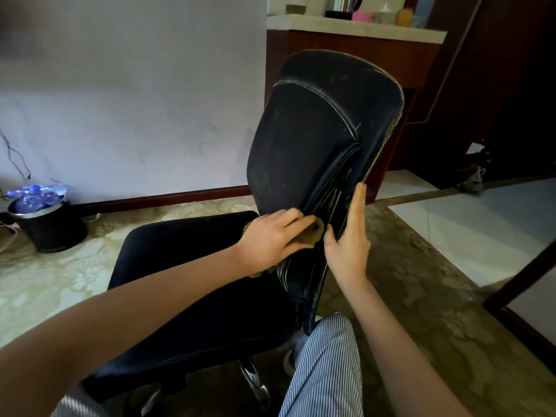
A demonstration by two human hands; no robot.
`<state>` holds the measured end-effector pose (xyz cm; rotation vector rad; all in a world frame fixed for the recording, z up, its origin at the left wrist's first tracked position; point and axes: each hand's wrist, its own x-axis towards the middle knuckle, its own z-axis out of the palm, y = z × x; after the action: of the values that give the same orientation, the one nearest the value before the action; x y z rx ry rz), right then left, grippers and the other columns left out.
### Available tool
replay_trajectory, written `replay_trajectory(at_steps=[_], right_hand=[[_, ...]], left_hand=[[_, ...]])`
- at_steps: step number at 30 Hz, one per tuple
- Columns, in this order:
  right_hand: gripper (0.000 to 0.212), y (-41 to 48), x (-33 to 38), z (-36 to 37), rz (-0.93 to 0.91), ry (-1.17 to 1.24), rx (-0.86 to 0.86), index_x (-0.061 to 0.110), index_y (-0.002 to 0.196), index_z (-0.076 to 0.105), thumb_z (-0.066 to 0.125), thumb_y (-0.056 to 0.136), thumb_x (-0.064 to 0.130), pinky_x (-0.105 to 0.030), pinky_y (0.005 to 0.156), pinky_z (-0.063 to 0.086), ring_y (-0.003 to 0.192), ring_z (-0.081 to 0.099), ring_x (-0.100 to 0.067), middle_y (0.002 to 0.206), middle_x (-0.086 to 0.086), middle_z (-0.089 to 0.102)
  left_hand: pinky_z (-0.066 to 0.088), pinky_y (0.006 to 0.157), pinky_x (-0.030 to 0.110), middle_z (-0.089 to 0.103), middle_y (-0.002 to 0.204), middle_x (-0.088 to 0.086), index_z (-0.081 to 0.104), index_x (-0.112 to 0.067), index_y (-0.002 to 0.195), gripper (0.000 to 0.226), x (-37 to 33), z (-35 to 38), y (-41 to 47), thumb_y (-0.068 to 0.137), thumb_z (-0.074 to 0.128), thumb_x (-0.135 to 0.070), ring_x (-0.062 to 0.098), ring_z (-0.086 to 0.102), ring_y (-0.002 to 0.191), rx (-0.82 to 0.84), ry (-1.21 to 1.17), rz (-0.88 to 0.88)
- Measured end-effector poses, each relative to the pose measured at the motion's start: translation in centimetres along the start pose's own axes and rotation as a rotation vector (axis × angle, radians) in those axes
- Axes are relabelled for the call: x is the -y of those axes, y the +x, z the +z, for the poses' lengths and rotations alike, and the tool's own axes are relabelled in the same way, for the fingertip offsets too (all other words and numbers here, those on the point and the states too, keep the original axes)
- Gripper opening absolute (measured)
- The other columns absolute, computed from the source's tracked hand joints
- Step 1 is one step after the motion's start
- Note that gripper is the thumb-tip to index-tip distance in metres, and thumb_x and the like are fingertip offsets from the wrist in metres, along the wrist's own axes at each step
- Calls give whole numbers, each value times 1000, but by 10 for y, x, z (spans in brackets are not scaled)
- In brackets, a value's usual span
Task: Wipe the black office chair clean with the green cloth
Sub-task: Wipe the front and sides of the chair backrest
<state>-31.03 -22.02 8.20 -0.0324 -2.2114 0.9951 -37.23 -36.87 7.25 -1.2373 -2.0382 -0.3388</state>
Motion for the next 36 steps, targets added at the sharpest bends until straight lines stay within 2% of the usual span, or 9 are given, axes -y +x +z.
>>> replay_trajectory(at_steps=[6, 15, 21, 24, 26, 29, 31, 34, 36], right_hand=[[85, -4, 2, -3, -32, -9, 2, 40, 136, 4, 58, 86, -2, 2, 79, 23, 124, 18, 7, 158, -3, 9], [88, -7, -4, -6, -50, -13, 36, 44, 134, 0, 57, 86, -2, -5, 82, 26, 135, 23, -7, 150, 13, -1], [89, -6, -8, -8, -58, 22, 80, 45, 133, 1, 56, 86, -6, 6, 86, 18, 124, 7, 13, 149, 13, -2], [91, -4, -15, -12, -99, 66, 121, 46, 135, 0, 55, 87, -7, 11, 86, 19, 121, -1, 27, 152, 9, -2], [99, -3, -23, -14, -75, 145, 169, 54, 137, -7, 55, 88, -5, -1, 99, 28, 131, 11, 20, 157, 4, 4], [104, -1, -29, -15, -46, 256, 253, 67, 134, -6, 55, 89, -5, -25, 114, 25, 144, 16, -11, 158, 0, 11], [105, 0, -29, -15, -49, 273, 261, 67, 134, -4, 54, 88, -8, -26, 115, 24, 145, 13, -15, 158, -2, 11], [104, -1, -31, -15, -46, 284, 266, 58, 140, -4, 50, 87, -12, -46, 117, 20, 145, 10, -14, 159, -1, 9], [104, -2, -32, -17, -39, 270, 267, 58, 140, -4, 50, 87, -13, -44, 117, 20, 145, 10, -11, 159, 0, 8]], left_hand=[[50, 70, 26, 58, 100, 3, 62, -11, 110, 33, -17, -23, 41, 84, 49, -27, 13, 56, 89, -196, -291, -302], [49, 48, 24, 64, 82, 2, 72, -10, 94, 31, -33, 0, 45, 77, 50, -25, 18, 59, 71, -233, -46, -237], [46, 44, 23, 62, 80, 2, 71, -10, 93, 32, -39, 19, 17, 76, 49, -24, 18, 58, 66, -120, 25, -220], [47, 42, 24, 61, 78, 2, 72, -11, 92, 22, -43, 23, 8, 70, 70, -15, 19, 59, 63, -86, -5, -262], [51, 45, 27, 61, 80, 2, 71, -12, 96, 25, -46, 18, 8, 72, 69, -18, 20, 60, 66, -92, -78, -325], [54, 59, 28, 62, 87, 1, 68, -11, 109, 37, -49, -1, 24, 82, 48, -27, 17, 61, 74, -221, -224, -450], [50, 65, 23, 61, 90, 0, 67, -11, 111, 33, -50, -13, 45, 85, 53, -24, 14, 59, 79, -304, -310, -526], [47, 64, 23, 60, 89, -2, 69, -12, 109, 25, -54, -14, 66, 85, 61, -16, 12, 58, 82, -309, -303, -589], [50, 58, 29, 60, 88, -1, 69, -11, 106, 24, -58, -7, 66, 86, 58, -17, 15, 59, 80, -280, -266, -589]])
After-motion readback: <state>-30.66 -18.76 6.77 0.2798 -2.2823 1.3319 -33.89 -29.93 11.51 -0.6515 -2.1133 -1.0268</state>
